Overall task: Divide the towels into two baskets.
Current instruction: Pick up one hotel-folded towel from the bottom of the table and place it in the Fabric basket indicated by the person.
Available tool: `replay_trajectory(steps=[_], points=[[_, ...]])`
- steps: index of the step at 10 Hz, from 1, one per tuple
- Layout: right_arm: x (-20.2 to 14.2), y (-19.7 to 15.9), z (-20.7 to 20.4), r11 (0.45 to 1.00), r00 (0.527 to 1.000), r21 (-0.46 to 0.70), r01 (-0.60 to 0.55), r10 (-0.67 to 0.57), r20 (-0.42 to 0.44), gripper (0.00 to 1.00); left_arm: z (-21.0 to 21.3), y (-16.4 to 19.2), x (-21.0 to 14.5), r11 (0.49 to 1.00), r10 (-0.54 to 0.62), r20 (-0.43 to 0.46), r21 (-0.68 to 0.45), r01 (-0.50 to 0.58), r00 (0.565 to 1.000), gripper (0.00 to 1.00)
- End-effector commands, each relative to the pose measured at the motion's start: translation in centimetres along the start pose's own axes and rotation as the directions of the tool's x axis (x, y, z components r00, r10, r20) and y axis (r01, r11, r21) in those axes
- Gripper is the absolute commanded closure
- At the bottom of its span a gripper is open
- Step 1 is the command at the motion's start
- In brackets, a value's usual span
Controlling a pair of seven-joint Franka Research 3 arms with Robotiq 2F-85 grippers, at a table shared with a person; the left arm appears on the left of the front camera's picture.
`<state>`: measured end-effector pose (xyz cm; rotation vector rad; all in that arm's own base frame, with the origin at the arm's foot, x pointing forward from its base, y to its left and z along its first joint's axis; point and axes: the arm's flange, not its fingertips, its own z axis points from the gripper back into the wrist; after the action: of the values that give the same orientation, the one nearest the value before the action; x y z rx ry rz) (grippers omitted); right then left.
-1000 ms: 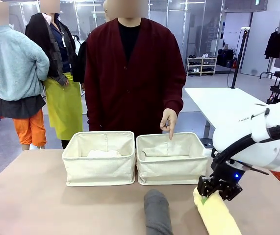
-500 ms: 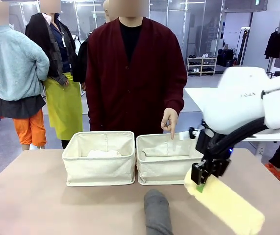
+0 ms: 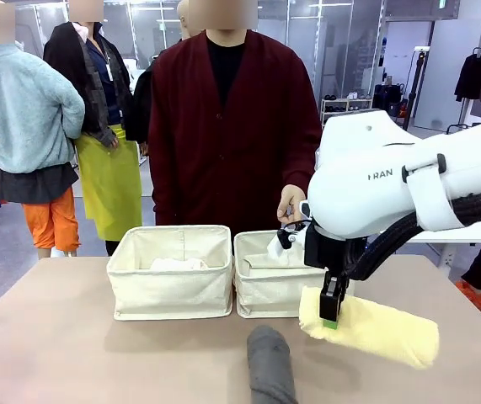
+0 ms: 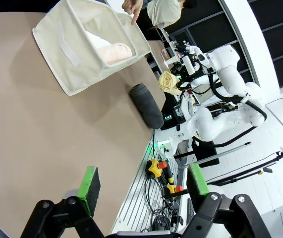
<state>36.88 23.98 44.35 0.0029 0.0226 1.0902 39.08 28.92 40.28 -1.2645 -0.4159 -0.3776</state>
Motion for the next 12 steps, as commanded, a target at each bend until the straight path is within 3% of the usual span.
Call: replay_trajectory(steps=[1,2,3,5,6,8,10,12], points=[[-0.4,0.0,0.3,0.994,0.995,0.037,0.1,-0.101,0.016,1.0,0.1,-0.6,-0.3,1.0,-0.013,-0.001,-0.008,0.013,1.0,0.11],[-0.4,0.0,0.3,0.994,0.995,0.037,0.1,-0.101,0.016,1.0,0.1,-0.6,-0.3,1.0,-0.013,-0.001,-0.008,0.013,1.0,0.11],[-0.3,-0.4,0.0,0.999,0.999,0.016,0.038,-0.039,0.005,0.62,0.1,-0.6,-0.3,1.0,-0.013,-0.001,-0.008,0.013,1.0,0.11],[1.6,0.3,3.6,0.976,0.987,-0.158,-0.152,0.158,0.023,0.62,0.1,-0.6,-0.3,1.0,-0.013,-0.001,-0.008,0.013,1.0,0.11],[3.4,0.1,5.2,0.958,0.981,-0.22,-0.183,0.193,0.023,0.62,0.1,-0.6,-0.3,1.0,-0.013,-0.001,-0.008,0.013,1.0,0.11],[7.4,-1.0,6.6,0.942,0.962,-0.208,-0.264,0.273,0.014,0.62,0.1,-0.6,-0.3,1.0,-0.013,-0.001,-0.008,0.013,1.0,0.11],[11.9,-4.3,5.8,0.931,0.943,-0.151,-0.331,0.323,-0.076,0.62,0.1,-0.6,-0.3,1.0,-0.013,-0.001,-0.008,0.013,1.0,0.11],[15.4,-7.9,4.2,0.909,0.935,-0.218,-0.355,0.339,-0.108,0.62,0.1,-0.6,-0.3,1.0,-0.013,-0.001,-0.008,0.013,1.0,0.11]])
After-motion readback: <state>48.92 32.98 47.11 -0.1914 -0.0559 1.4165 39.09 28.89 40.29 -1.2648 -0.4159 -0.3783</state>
